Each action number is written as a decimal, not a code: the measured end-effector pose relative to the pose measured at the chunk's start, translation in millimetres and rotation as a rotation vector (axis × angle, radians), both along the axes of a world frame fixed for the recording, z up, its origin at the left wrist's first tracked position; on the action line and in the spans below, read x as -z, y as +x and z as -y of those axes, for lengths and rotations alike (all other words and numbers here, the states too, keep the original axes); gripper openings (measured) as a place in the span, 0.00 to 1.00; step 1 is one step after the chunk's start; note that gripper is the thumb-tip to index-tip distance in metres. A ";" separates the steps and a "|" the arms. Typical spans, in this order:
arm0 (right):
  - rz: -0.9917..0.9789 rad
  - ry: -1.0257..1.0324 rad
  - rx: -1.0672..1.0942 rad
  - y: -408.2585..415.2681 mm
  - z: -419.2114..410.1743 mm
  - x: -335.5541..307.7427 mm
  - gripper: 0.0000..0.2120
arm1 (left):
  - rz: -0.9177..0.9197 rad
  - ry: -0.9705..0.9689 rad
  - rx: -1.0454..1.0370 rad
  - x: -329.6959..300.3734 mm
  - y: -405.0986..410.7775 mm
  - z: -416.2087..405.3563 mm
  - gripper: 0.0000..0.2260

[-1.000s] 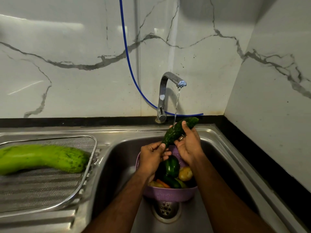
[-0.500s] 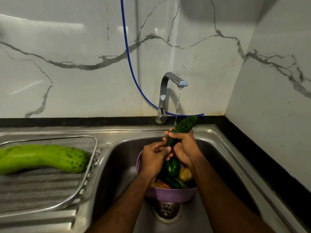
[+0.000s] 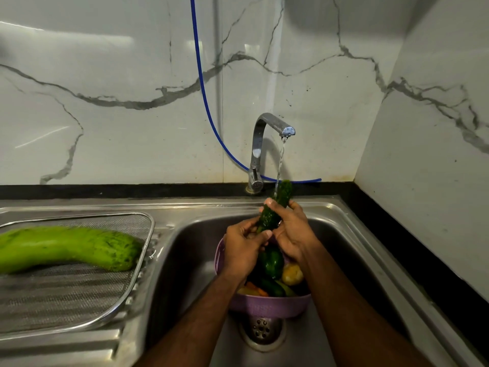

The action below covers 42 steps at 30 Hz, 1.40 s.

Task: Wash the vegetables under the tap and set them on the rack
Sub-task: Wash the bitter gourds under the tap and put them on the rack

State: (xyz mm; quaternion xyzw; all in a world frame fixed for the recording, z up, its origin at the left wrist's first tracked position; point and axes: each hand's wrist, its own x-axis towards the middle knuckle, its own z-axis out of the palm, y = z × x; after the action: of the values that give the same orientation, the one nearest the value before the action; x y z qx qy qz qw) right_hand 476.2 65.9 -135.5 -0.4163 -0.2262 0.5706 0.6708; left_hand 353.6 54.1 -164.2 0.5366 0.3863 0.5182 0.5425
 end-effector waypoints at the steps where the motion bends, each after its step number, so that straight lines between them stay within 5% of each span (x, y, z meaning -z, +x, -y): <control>1: 0.024 0.006 -0.044 -2.8 1.5 0.3 0.33 | -0.010 0.006 -0.025 -0.4 -0.4 -0.2 0.12; 5: 0.054 0.013 -0.114 -12.4 -0.5 3.8 0.38 | -0.101 0.087 -0.106 2.2 -3.4 -3.5 0.12; 11: -0.020 0.004 -0.128 -11.7 3.8 -3.3 0.12 | -0.269 0.174 -0.100 5.8 -5.4 -8.0 0.18; 19: -0.077 -0.086 -0.051 -11.7 2.3 -5.5 0.19 | -0.447 0.203 -0.086 4.8 -7.1 -3.7 0.16; 23: 0.082 -0.096 0.048 -9.8 1.2 -5.0 0.14 | -0.407 0.149 -0.038 6.9 -10.7 -7.8 0.15; 27: 0.066 -0.061 0.102 -7.3 1.1 -2.2 0.16 | -0.295 0.056 0.058 3.0 -11.0 -5.5 0.08; 34: 0.056 -0.040 0.005 -5.4 2.0 1.2 0.16 | -0.201 -0.002 0.077 0.4 -7.9 -5.6 0.11; 42: 0.187 0.013 -0.063 -12.4 -0.8 9.4 0.45 | -0.335 0.143 -0.048 6.7 -8.5 -15.9 0.10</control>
State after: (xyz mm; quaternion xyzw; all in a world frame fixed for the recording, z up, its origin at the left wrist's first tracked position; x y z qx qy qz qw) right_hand 463.8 66.7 -144.9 -0.4561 -0.3043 0.5487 0.6311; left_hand 345.1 69.9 -170.9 0.6433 0.4459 0.4605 0.4186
